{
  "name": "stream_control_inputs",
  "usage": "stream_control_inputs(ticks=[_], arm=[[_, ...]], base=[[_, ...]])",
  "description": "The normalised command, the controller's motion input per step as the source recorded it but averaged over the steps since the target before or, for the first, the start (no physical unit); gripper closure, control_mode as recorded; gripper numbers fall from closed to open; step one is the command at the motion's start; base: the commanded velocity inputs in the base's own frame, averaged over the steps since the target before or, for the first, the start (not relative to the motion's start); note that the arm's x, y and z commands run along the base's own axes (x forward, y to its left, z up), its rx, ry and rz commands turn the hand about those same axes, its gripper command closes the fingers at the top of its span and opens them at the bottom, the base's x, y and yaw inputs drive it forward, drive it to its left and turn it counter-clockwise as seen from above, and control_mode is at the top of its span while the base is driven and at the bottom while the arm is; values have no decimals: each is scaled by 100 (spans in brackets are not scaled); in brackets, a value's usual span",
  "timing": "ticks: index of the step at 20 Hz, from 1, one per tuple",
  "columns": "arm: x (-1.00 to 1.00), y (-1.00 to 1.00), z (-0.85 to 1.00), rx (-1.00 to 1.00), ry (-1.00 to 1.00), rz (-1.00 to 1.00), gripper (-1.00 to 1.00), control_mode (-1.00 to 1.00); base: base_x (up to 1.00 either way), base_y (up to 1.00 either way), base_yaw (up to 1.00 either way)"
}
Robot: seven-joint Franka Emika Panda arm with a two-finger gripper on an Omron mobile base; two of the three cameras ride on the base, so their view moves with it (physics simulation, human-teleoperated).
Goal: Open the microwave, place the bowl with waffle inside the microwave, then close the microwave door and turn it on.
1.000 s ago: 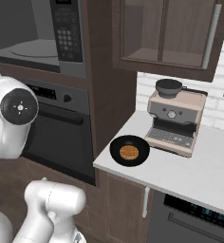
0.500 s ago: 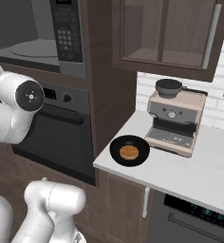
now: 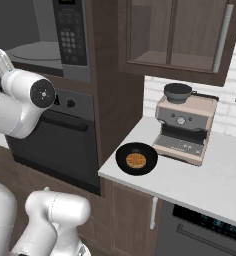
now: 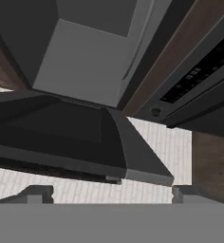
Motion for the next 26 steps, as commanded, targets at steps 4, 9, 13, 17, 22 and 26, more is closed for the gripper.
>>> stream_control_inputs(ticks=[4, 9, 13, 17, 22, 26], arm=[[49, 29, 0, 0, 0, 0, -100, -100], [50, 42, 0, 0, 0, 3, -100, -100], [45, 38, 0, 0, 4, 5, -100, -100], [27, 43, 0, 0, 12, 15, -100, -100], [6, 59, -2, 0, 6, 17, -100, -100], [-10, 81, 0, 0, 0, 24, -100, -100]], base=[[0, 0, 0], [0, 0, 0], [0, 0, 0], [0, 0, 0], [0, 0, 0], [0, 0, 0]])
